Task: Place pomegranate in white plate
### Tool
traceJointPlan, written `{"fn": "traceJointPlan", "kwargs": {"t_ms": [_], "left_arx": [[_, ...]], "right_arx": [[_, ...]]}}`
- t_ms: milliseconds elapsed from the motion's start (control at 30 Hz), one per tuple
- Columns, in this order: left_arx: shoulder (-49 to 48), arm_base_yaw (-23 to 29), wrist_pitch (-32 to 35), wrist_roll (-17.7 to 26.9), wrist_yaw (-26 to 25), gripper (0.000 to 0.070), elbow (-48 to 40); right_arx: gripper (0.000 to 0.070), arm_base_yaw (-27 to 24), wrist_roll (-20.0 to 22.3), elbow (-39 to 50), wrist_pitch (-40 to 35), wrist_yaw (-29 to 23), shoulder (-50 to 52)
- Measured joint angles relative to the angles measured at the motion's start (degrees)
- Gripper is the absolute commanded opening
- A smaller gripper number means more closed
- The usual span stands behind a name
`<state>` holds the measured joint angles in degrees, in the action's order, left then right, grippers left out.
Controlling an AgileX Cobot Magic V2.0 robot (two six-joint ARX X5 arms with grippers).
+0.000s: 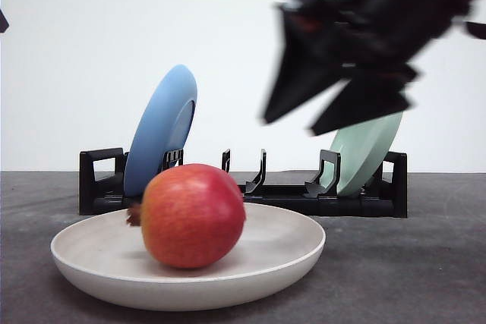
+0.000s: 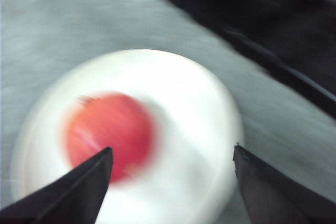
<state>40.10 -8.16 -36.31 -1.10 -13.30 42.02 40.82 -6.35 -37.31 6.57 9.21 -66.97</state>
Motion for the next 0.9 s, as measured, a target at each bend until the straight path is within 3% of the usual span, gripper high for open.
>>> {"fn": "traceJointPlan", "kwargs": {"t_ms": [233, 433, 533, 667, 700, 733, 800, 900], "left_arx": [[0.0, 0.0, -0.8, 0.0, 0.0, 0.043, 0.0], [0.0, 0.0, -0.8, 0.0, 0.0, 0.043, 0.0], [0.0, 0.0, -0.8, 0.0, 0.0, 0.0431, 0.0], [0.0, 0.0, -0.8, 0.0, 0.0, 0.0419, 0.0], [0.0, 0.0, -1.0, 0.0, 0.0, 0.0369, 0.0], [0.0, 0.0, -1.2, 0.0, 0.0, 0.0199, 0.0], [0.0, 0.0, -1.4, -0.1, 0.0, 0.0027, 0.0], [-0.1, 0.0, -1.4, -0.3, 0.0, 0.0011, 0.0]], "right_arx": [[0.0444, -12.9, -1.4, 6.3, 4.6, 0.6, 11.5], [0.0444, -24.3, 0.4, 6.6, 10.0, 5.2, 15.1], [0.0444, -27.7, 1.1, 6.6, 9.9, 6.2, 15.1], [0.043, -28.4, 1.6, 6.6, 9.9, 6.7, 15.1], [0.038, -28.4, 1.6, 6.6, 9.9, 6.8, 15.1], [0.0225, -28.4, 1.6, 6.6, 9.9, 6.9, 15.1], [0.0003, -28.4, 1.7, 6.6, 9.9, 6.9, 15.1], [0.0022, -28.4, 1.8, 6.6, 9.9, 6.6, 15.1]]}}
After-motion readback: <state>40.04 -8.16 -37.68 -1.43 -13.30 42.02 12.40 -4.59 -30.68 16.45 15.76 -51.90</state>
